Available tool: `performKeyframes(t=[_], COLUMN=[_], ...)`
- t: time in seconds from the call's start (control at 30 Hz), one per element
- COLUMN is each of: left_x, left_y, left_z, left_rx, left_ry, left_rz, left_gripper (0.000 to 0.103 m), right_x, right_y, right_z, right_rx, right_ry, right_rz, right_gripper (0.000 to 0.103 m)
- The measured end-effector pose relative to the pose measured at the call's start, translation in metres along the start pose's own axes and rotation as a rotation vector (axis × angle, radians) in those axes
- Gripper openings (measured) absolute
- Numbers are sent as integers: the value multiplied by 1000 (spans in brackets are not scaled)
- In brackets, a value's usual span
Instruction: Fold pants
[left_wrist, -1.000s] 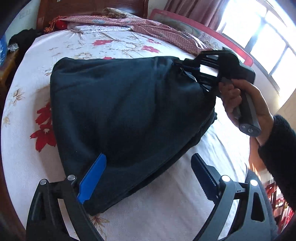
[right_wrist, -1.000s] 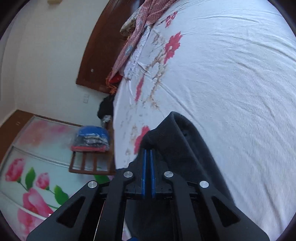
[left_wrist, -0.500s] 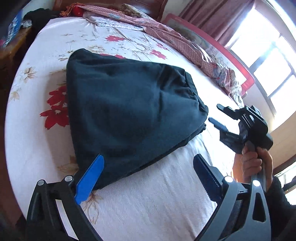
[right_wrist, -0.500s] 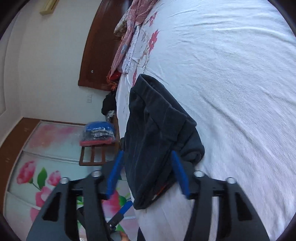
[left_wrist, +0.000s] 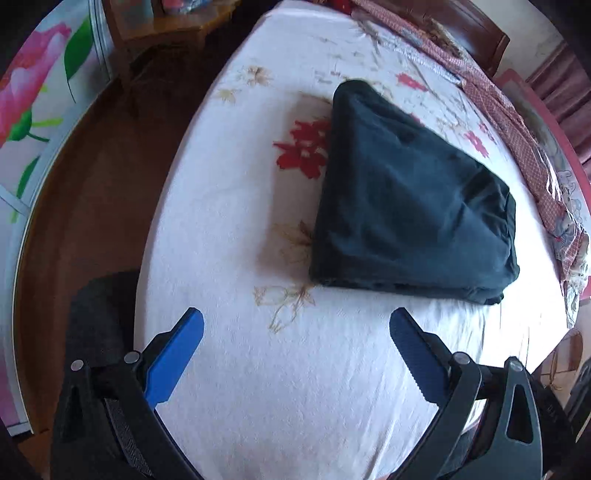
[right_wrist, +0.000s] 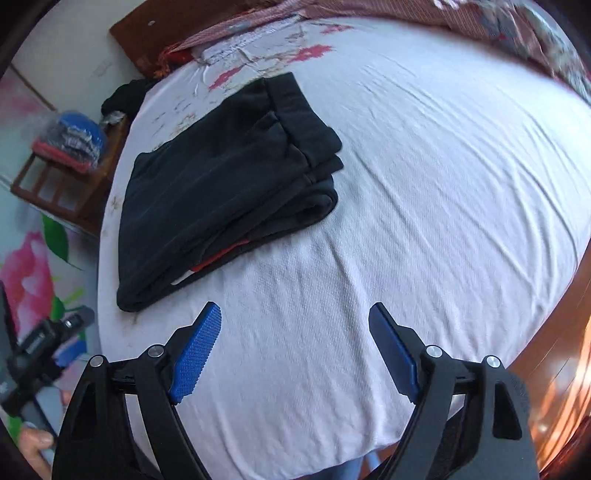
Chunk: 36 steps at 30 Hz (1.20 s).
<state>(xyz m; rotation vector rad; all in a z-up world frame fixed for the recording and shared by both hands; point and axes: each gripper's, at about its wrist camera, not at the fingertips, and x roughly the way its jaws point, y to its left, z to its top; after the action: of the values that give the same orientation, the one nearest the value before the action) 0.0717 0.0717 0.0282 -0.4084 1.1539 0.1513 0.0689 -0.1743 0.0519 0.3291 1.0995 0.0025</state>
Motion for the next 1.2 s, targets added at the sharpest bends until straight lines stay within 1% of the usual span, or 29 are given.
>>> performKeyframes(t=[0.03,0.1,0.13,0.17,0.2,0.23,0.3,0.33,0.4,0.47,0.5,0.53,0.57,0.63,0.7,0.83,0.97,1.0,1.07,1.2], left_x=[-5,-11,-14,-19,-24,-28,-35,-33,-25,-13,-5,0,2,0,-2,-1,-2,-1,1,4], left_y=[-6,-20,-24,-24,-23,-23,-25,-26,-21,-15,-12,-9,-7,-2,-3,-15,-17,-18,-20,-21], left_z=[4,11,13,13,11,6,-12,-22,-40,-51,-50,-46,-43,-39,-38,-44,-47,-47,-49,-51], left_rx=[21,69,73,66,56,62,130,172,216,235,238,229,215,186,180,254,247,248,260,265], left_ry=[-35,-108,-143,-179,-230,-281,-384,-409,-395,-367,-332,-294,-278,-293,-295,-298,-289,-287,-286,-270], left_rz=[8,84,93,72,48,48,78,86,95,127,140,136,133,139,138,170,112,106,120,101], left_gripper=[101,101,101,101,101,101,101,101,101,101,101,101,101,101,101,101,101,101,101,101], right_x=[-3,-10,-10,-13,-13,-12,-6,-2,-1,3,4,3,1,2,7,20,29,31,33,38], right_y=[7,20,28,35,39,43,46,44,36,36,36,37,38,41,46,50,45,43,39,41], right_z=[2,3,11,10,9,7,-3,-9,-20,-25,-26,-27,-26,-23,-21,-28,-31,-32,-33,-36], right_rx=[-19,-41,-50,-76,-96,-102,-115,-115,-99,-110,-118,-119,-119,-127,-148,-178,-154,-152,-144,-158], right_ry=[-49,-172,-237,-304,-338,-358,-363,-353,-335,-295,-286,-293,-301,-283,-255,-211,-177,-175,-167,-163], right_rz=[9,37,35,32,14,-10,-32,-35,-55,-58,-67,-71,-63,-79,-86,-107,-107,-109,-113,-115], right_gripper=[82,82,82,82,84,86,86,86,86,86,86,86,86,86,86,86,86,86,86,86])
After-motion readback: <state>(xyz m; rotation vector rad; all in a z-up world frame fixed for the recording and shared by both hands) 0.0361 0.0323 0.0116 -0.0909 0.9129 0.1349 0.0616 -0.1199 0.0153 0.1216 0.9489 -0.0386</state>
